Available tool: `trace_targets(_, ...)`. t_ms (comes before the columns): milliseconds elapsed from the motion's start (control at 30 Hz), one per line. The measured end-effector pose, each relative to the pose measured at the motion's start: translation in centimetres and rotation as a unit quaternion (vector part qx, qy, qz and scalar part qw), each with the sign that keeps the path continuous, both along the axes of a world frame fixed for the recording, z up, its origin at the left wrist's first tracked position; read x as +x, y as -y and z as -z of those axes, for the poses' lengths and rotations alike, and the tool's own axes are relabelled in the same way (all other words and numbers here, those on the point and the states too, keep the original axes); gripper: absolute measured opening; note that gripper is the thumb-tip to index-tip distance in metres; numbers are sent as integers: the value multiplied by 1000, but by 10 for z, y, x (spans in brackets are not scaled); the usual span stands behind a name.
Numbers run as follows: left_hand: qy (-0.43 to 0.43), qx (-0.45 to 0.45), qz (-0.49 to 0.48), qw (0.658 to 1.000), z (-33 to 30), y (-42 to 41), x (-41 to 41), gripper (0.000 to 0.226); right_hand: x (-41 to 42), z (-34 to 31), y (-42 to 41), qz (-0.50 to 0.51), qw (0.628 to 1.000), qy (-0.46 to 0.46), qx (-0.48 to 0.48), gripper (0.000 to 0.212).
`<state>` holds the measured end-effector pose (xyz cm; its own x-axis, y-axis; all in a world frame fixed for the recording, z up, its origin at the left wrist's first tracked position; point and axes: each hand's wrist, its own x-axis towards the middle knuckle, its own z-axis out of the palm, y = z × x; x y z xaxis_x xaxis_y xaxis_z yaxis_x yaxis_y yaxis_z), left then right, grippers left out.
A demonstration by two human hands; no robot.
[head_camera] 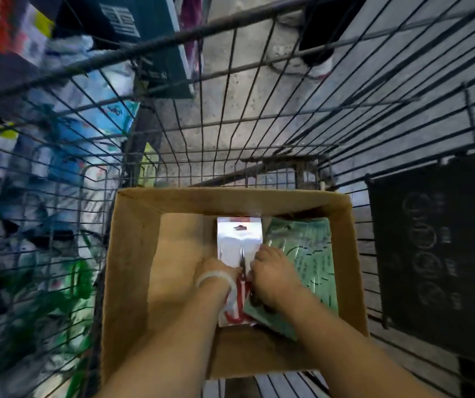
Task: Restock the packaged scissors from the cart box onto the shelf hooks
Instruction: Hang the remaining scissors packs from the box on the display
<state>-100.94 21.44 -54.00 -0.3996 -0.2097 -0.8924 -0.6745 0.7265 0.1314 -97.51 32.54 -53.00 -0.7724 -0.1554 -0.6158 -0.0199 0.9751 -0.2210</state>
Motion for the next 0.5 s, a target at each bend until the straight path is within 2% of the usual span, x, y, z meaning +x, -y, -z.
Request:
trace_targets(167,-32,0,-65,997,-5,11,0,26,1,-7,-3,0,1000,1,-13,32)
trace_targets(233,-42,34,-128,990,-14,26,2,24,-1,-14,1,39,998,13,-38,31)
trace_targets(300,-33,93,-210,973,-28,45,2,27,-6,-24,7,131,988,23,-75,35)
trace_targets(333,-31,114,-238,964,-36,56,1,30,-11,-29,10,206,972,39,-106,43)
trace_targets(400,-43,146,-263,953,-56,76,-3,38,-21,-39,20,353,909,106,-194,60)
trace_targets(433,-53,171,-276,944,-67,84,-6,41,-26,-44,27,400,872,141,-245,62)
trace_targets(500,-58,211,-299,929,-88,96,-12,41,-33,-54,41,446,811,185,-330,48)
